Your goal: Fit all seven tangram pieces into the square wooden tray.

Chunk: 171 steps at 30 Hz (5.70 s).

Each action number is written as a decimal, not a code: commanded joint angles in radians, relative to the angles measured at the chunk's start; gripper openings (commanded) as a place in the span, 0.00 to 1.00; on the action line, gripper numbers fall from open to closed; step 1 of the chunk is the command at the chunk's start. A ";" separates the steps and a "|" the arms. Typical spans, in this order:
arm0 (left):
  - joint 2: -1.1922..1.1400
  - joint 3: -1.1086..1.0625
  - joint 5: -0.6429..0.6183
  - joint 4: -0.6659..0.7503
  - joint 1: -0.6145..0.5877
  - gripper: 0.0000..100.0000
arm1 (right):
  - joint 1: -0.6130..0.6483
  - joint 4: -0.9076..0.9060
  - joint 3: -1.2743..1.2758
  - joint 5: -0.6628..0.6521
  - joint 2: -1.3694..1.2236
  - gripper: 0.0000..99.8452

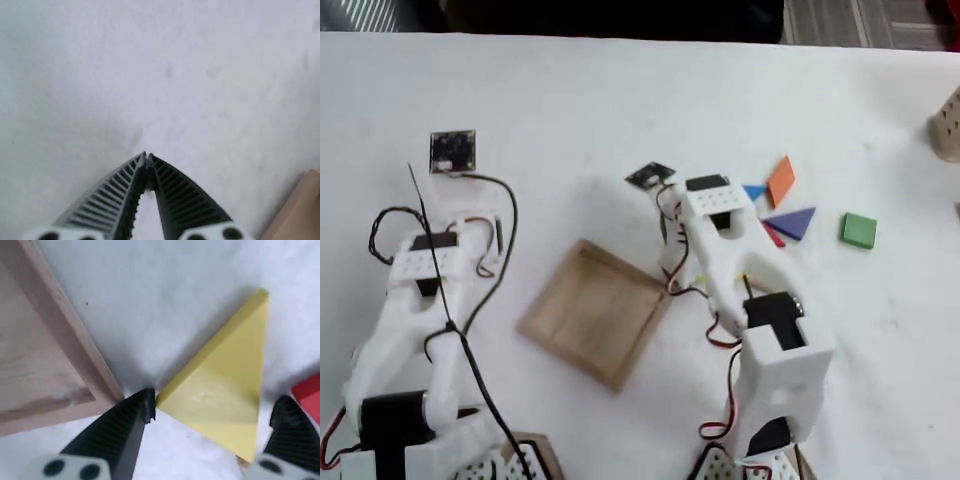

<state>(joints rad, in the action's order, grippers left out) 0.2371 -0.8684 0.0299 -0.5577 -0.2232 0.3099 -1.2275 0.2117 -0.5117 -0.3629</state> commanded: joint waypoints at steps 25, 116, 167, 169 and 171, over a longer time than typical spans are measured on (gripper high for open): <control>0.047 0.031 0.011 0.028 -0.010 0.02 | -0.016 0.027 0.018 0.000 0.073 0.34; 0.047 0.029 0.061 0.028 -0.010 0.02 | -0.079 -0.010 0.117 -0.230 0.151 0.15; 0.048 0.031 0.049 0.051 -0.054 0.02 | 0.444 0.036 0.075 0.233 0.237 0.31; 0.048 0.031 0.049 0.051 -0.054 0.02 | 0.453 0.033 0.074 0.203 0.234 0.34; 0.048 0.031 0.049 0.051 -0.053 0.02 | 0.455 0.013 0.058 0.186 0.243 0.34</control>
<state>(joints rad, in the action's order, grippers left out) 0.2371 -0.8684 0.0852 -0.5301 -0.2693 0.7534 -1.2029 0.3222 -0.2984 -0.1389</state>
